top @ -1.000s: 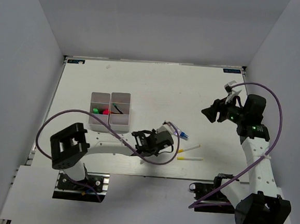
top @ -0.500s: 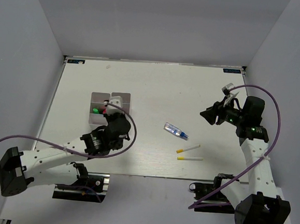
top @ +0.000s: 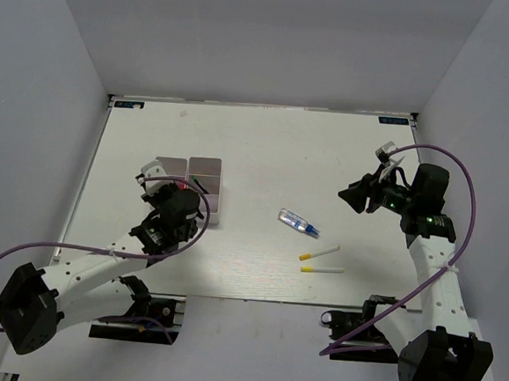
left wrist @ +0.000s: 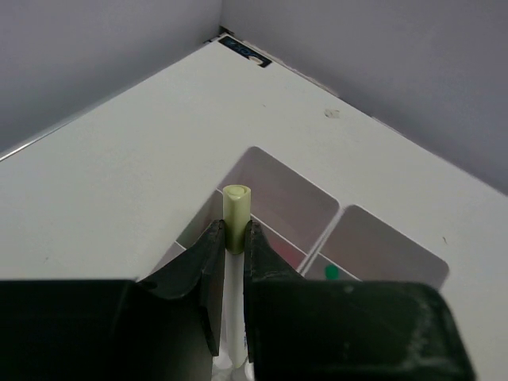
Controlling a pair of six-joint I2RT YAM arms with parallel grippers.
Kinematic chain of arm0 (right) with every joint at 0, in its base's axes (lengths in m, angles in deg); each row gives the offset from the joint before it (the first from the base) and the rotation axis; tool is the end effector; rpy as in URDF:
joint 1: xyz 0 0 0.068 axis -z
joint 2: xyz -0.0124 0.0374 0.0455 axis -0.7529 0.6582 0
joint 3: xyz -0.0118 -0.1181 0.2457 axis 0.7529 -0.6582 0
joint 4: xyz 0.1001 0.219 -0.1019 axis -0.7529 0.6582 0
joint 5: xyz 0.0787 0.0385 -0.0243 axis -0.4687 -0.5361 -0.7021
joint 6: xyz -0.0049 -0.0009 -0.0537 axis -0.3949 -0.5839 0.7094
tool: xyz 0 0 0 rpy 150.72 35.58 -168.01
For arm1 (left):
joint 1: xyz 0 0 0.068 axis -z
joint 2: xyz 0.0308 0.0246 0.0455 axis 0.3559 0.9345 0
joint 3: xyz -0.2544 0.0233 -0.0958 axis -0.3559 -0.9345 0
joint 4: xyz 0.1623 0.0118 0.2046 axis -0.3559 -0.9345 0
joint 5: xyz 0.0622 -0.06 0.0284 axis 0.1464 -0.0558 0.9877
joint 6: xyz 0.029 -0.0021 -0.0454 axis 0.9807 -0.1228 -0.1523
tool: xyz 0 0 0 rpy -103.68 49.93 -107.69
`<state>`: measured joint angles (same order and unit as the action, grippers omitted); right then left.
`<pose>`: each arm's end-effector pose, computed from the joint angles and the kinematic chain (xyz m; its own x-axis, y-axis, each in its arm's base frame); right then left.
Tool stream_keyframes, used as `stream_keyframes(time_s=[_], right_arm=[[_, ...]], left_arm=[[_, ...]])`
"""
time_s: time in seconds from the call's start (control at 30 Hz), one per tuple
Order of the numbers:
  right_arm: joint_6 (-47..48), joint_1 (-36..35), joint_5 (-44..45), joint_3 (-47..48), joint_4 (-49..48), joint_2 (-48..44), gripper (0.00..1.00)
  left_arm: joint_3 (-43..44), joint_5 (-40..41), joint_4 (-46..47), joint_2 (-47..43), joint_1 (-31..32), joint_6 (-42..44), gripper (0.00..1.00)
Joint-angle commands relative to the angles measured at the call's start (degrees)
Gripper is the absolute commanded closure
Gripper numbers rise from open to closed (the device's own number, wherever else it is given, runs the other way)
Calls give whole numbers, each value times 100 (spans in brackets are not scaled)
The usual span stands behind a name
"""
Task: Sort the stationery into containers
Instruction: Place the stationery into the container
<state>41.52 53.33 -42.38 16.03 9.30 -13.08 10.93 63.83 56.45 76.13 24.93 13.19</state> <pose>0.2113 0.0097 0.3118 -0.2923 -0.1207 -0.9487 -0.6858 0.7179 0.1200 0.1599 -0.1144 0.2564 0.0448 -0.1940 -0.9800 -0.5337 0.8246 -0.1876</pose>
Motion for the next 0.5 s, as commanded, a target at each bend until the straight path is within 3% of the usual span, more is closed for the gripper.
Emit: stream_keyframes(time_s=[0.0,0.27,0.37,0.47], right_arm=[[71,25,-158,-38,4,-121,49],[106,25,-211,-64,21,-95,49],[142,17,-211,-64,30,-86,46],[168,25,-246,-64,39,-51,43]], left_arm=[[-92,163,312,122,-349,-176,100],[-146,5,655,1062,-886,-448,100],[-14,-65,217,1422,-1009,-913,100],[144,-179,-302,1537,-1010,-1397,87]])
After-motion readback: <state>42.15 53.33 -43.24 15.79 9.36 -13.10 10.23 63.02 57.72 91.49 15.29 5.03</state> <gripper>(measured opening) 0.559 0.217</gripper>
